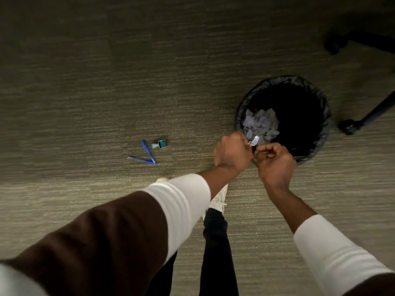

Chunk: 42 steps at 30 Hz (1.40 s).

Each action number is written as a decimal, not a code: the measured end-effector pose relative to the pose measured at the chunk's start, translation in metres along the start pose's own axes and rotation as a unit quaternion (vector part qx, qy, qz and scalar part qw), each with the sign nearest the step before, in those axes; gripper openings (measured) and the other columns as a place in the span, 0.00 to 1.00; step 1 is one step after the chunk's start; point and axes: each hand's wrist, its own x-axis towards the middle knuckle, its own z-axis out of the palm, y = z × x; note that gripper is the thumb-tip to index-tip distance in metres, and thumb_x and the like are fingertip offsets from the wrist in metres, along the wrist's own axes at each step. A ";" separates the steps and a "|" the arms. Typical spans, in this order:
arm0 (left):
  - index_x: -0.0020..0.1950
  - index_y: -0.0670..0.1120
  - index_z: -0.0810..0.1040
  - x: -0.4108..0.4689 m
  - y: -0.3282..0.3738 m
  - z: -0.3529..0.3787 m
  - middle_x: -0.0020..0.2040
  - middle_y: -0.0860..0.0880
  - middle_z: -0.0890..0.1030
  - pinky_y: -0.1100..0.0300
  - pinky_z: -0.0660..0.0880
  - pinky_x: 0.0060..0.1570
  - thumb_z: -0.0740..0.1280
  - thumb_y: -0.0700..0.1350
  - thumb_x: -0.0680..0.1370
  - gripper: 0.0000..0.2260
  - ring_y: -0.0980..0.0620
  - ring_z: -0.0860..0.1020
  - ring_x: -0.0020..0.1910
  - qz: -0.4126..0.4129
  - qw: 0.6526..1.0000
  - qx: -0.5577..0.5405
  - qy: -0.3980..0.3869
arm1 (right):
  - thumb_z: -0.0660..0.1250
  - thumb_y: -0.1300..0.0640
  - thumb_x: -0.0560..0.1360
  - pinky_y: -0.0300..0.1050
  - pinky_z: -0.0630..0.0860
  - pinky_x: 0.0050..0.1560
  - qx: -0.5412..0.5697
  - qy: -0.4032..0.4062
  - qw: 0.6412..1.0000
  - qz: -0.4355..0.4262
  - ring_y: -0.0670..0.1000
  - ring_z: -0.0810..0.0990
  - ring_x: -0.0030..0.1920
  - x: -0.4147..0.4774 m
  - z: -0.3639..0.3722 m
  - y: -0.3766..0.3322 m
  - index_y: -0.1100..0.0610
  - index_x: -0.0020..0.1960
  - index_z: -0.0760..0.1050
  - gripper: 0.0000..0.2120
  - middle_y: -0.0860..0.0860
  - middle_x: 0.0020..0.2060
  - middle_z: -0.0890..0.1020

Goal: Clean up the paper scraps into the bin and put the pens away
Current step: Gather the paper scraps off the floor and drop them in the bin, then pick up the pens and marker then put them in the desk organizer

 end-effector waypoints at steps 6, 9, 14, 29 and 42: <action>0.53 0.47 0.85 0.019 0.035 0.028 0.54 0.41 0.85 0.48 0.82 0.50 0.72 0.47 0.77 0.07 0.37 0.84 0.54 -0.017 0.999 0.029 -0.028 | 0.68 0.69 0.74 0.62 0.84 0.50 0.050 0.008 0.994 0.095 0.58 0.87 0.42 0.038 -0.005 0.027 0.58 0.46 0.83 0.09 0.57 0.40 0.87; 0.54 0.46 0.85 0.030 0.040 0.038 0.56 0.41 0.85 0.49 0.83 0.53 0.74 0.52 0.77 0.12 0.38 0.84 0.55 -0.026 0.997 0.000 -0.066 | 0.69 0.65 0.73 0.60 0.84 0.53 0.024 0.027 0.993 0.111 0.57 0.87 0.46 0.052 -0.002 0.035 0.55 0.48 0.84 0.08 0.56 0.43 0.88; 0.50 0.44 0.83 0.036 0.036 0.041 0.54 0.41 0.85 0.49 0.82 0.53 0.71 0.52 0.79 0.12 0.38 0.83 0.54 -0.012 0.994 -0.029 -0.106 | 0.70 0.60 0.72 0.55 0.83 0.53 -0.042 0.041 0.993 0.105 0.55 0.87 0.46 0.057 -0.001 0.033 0.52 0.46 0.85 0.07 0.52 0.43 0.88; 0.50 0.44 0.82 0.022 -0.113 -0.007 0.52 0.41 0.86 0.50 0.81 0.48 0.69 0.48 0.78 0.08 0.39 0.84 0.52 -0.119 0.989 0.005 -0.090 | 0.71 0.64 0.70 0.43 0.77 0.42 -0.064 -0.187 0.961 -0.192 0.48 0.80 0.40 -0.013 0.080 -0.030 0.53 0.43 0.81 0.07 0.48 0.42 0.83; 0.59 0.42 0.82 0.043 -0.336 -0.042 0.59 0.40 0.84 0.54 0.78 0.47 0.68 0.50 0.79 0.14 0.39 0.84 0.56 -0.287 0.957 0.051 -0.014 | 0.69 0.63 0.70 0.42 0.76 0.40 -0.212 -0.323 0.884 -0.264 0.55 0.84 0.41 -0.030 0.240 -0.039 0.52 0.43 0.81 0.07 0.50 0.42 0.85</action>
